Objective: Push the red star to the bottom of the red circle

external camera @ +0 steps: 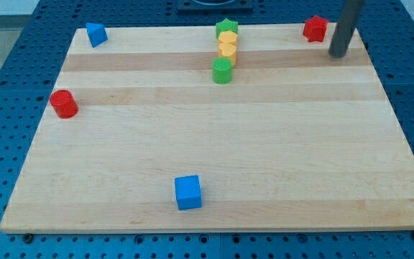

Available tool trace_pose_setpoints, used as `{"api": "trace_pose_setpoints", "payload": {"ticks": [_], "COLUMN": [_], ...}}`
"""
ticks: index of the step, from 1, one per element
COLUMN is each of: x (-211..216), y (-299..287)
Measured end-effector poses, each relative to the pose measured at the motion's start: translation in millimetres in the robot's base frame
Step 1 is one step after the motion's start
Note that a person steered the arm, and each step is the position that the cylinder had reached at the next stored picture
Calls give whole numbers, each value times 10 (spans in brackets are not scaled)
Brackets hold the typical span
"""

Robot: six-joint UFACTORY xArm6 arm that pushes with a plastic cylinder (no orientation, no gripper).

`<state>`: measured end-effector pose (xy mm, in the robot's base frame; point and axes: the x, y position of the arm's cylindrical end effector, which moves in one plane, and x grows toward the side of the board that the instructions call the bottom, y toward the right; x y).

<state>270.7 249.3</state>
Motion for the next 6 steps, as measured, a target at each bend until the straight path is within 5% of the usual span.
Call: {"api": "trace_pose_setpoints", "payload": {"ticks": [2, 6], "x": [-795, -652], "y": [240, -587]}}
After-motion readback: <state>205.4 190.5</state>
